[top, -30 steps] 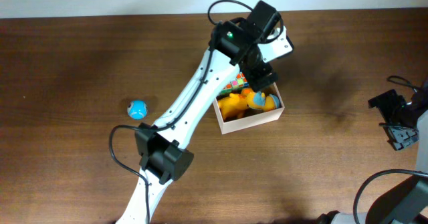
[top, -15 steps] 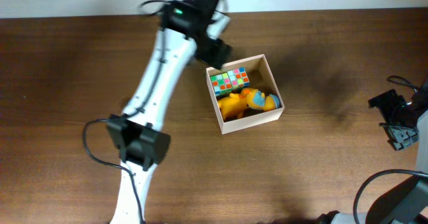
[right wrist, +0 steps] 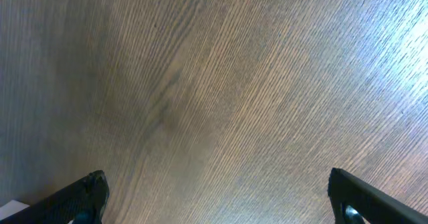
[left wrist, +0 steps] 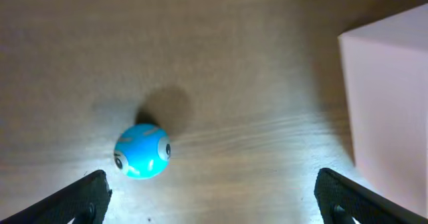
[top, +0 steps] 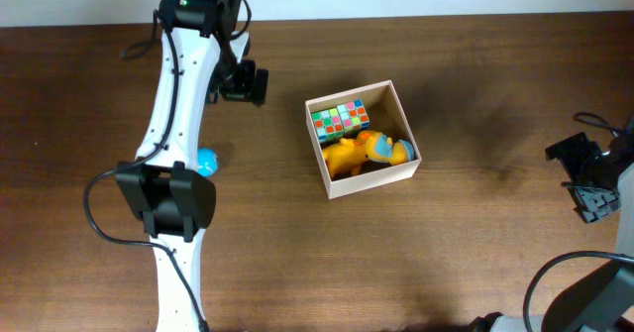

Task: Pack container
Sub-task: 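Raise the left gripper and move it left over the blue ball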

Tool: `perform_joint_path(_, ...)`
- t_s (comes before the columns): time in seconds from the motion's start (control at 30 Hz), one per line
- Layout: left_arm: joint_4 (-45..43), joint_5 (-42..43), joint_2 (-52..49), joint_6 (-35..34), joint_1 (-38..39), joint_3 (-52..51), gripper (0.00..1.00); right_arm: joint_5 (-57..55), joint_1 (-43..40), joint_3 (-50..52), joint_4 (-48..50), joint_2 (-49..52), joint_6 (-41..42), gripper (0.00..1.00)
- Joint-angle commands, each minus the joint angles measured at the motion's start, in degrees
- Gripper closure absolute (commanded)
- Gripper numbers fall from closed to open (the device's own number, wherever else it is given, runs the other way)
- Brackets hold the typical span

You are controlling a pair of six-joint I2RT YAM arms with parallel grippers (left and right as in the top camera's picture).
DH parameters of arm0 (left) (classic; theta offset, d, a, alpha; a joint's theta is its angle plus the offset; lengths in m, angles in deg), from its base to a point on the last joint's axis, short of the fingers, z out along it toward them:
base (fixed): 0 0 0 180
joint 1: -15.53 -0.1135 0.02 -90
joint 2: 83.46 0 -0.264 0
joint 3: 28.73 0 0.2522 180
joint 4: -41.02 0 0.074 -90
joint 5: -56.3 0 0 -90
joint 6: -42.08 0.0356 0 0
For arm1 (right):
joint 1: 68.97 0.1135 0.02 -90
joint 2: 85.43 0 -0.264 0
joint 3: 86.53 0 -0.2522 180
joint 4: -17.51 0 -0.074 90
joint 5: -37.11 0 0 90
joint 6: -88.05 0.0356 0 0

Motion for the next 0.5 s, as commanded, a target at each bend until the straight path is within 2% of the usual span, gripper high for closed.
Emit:
perform_joint_path(0.0, -0.24, -0.26, 1.27, -1.68, -0.90, -4.81, 0.01, 0.07, 0.04, 0.15, 0.04, 0.09, -0.09, 0.01)
perform_joint_path(0.2, -2.71, -4.11, 1.27, -3.26, -1.16, -12.68, 0.01, 0.07, 0.04, 0.15, 0.04, 0.09, -0.11, 0.01)
perform_joint_path(0.47, -6.16, -4.61, 1.29, -5.31, -2.95, -20.04, 0.01, 0.07, 0.04, 0.15, 0.04, 0.09, -0.09, 0.01)
